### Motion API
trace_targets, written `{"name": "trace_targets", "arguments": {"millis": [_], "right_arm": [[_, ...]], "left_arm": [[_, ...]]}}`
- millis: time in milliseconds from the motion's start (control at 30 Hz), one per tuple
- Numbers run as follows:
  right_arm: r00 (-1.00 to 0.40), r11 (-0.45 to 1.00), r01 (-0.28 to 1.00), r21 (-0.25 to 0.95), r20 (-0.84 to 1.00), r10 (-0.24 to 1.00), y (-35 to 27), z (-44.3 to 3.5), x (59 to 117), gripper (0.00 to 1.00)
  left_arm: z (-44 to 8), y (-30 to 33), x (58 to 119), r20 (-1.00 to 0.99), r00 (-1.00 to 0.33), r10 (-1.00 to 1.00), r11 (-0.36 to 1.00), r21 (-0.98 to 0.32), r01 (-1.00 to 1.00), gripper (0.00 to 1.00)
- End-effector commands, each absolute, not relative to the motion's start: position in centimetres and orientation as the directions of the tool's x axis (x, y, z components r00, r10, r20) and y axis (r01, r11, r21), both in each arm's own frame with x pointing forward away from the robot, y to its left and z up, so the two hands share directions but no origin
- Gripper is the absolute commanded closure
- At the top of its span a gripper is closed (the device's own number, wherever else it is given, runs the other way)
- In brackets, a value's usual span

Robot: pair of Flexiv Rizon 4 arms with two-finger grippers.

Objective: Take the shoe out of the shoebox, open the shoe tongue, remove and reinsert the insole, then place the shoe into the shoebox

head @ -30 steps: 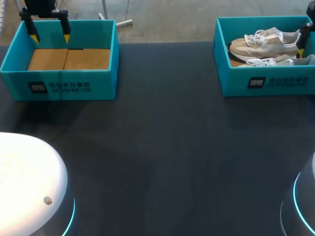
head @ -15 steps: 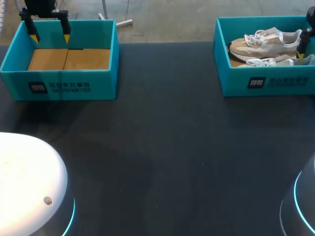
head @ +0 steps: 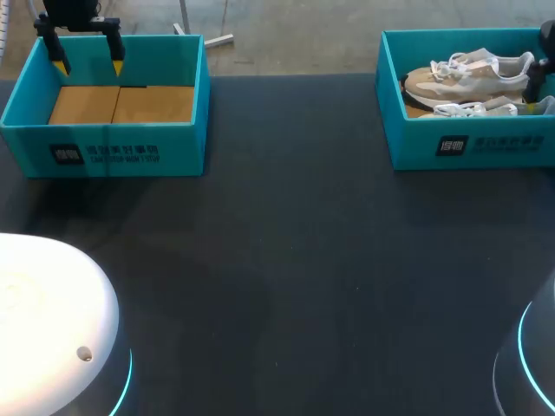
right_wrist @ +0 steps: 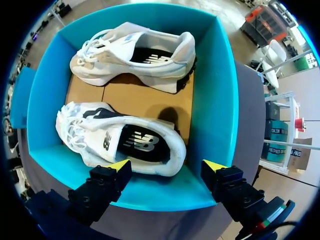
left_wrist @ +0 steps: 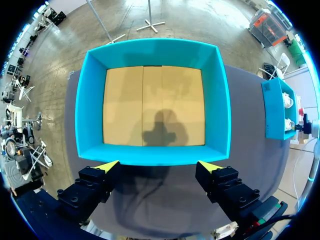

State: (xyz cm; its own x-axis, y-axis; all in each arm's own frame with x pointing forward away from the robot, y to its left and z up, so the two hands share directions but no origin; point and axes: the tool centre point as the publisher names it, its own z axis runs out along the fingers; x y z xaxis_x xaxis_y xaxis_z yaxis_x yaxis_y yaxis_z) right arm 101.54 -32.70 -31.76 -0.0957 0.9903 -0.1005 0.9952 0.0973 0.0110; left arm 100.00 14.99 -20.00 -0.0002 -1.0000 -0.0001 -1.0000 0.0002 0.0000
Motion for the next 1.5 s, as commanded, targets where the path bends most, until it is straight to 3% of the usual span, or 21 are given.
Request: {"name": "trace_targets", "arguments": {"millis": [33, 200, 500, 767, 1233, 1400, 1500], "right_arm": [[-0.1, 0.101, 0.995, 0.001, -0.11, 0.989, -32.6, -32.2, 102.0, 0.09], [-0.114, 0.113, 0.994, -0.009, -0.13, 0.985, -32.6, -32.9, 102.2, 0.11], [-0.121, 0.12, 0.993, -0.018, -0.151, 0.981, -32.6, -33.7, 102.6, 0.3], [-0.104, 0.101, 0.995, -0.024, -0.147, 0.984, -33.0, -34.4, 102.7, 0.23], [-0.095, 0.09, 0.995, -0.038, -0.14, 0.986, -33.2, -35.3, 102.7, 0.32], [-0.093, 0.087, 0.995, -0.048, -0.136, 0.986, -33.1, -35.6, 102.6, 0.5], [-0.09, 0.084, 0.995, -0.049, -0.136, 0.987, -33.1, -35.6, 102.5, 0.5]], "left_arm": [[-20.0, 15.0, 100.0, 0.0, 0.0, -1.0, 0.0, 0.0, -1.0, 0.0], [-20.0, 15.0, 100.0, 0.0, 0.0, -1.0, 0.0, 0.0, -1.0, 0.0], [-20.0, 15.0, 100.0, 0.0, 0.0, -1.0, 0.0, 0.0, -1.0, 0.0], [-20.0, 15.0, 100.0, 0.0, 0.0, -1.0, 0.0, 0.0, -1.0, 0.0], [-20.0, 15.0, 100.0, 0.0, 0.0, -1.0, 0.0, 0.0, -1.0, 0.0], [-20.0, 15.0, 100.0, 0.0, 0.0, -1.0, 0.0, 0.0, -1.0, 0.0], [-20.0, 15.0, 100.0, 0.0, 0.0, -1.0, 0.0, 0.0, -1.0, 0.0]]}}
